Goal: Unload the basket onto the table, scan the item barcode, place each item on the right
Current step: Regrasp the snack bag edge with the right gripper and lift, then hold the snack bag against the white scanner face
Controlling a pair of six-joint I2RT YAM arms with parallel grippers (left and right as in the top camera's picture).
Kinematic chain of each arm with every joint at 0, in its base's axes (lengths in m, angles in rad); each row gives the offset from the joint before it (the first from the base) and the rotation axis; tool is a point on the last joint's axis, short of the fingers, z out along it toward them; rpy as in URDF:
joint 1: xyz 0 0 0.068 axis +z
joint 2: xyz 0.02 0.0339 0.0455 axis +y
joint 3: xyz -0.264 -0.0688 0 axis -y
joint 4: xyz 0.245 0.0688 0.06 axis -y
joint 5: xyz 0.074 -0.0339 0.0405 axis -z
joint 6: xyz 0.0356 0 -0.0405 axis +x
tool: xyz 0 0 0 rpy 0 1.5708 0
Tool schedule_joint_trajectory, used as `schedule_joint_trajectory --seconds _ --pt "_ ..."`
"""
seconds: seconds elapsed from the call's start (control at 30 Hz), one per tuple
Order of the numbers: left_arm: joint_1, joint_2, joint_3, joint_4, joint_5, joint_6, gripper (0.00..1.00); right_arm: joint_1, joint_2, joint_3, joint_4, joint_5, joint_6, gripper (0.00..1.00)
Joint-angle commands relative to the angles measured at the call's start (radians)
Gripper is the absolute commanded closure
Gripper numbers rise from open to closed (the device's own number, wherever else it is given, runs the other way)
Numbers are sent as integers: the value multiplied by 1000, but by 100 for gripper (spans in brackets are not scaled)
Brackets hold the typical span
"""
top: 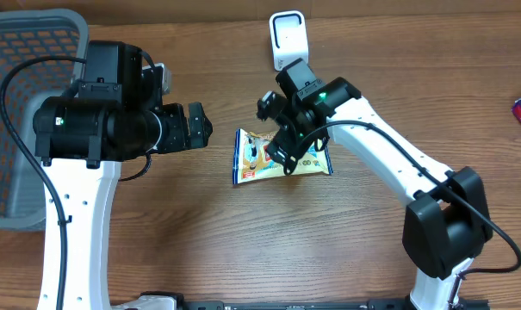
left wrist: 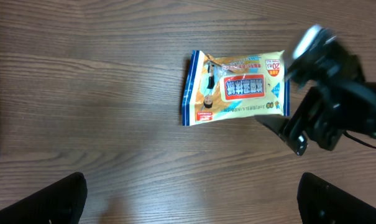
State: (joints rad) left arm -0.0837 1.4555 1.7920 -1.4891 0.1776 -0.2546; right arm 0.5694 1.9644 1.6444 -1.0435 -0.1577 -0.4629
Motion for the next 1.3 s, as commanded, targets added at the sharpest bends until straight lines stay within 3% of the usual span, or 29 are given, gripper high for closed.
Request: schedule_joint_trajectory --seconds 0.0,0.4,0.47,0.57,0.63,0.67,0.7,0.9,1.13,1.27 --pt "-2 -2 2 2 -10 8 0 -8 64 -24 0 56 -253 0" --pt "-2 -2 2 2 -10 8 0 -15 227 -24 97 60 -331 0" --pt "-2 -2 2 2 -10 8 0 -15 242 -24 97 61 -331 7" --pt "-2 -2 2 2 -10 8 0 -15 263 -24 94 60 -318 28" --pt "-2 -2 2 2 -10 8 0 -15 263 -24 97 60 -284 49" --pt "-2 -2 2 2 -10 8 0 -15 263 -20 101 61 -241 67" --pt "-2 -2 2 2 -10 8 0 -15 261 -13 100 60 -209 74" --pt "-2 -2 2 2 -10 8 0 -16 247 69 78 61 19 96" --pt "-2 -2 2 2 -10 8 0 -40 235 277 -29 60 398 96" --pt "-2 -2 2 2 -10 8 0 -70 235 410 -70 60 526 96"
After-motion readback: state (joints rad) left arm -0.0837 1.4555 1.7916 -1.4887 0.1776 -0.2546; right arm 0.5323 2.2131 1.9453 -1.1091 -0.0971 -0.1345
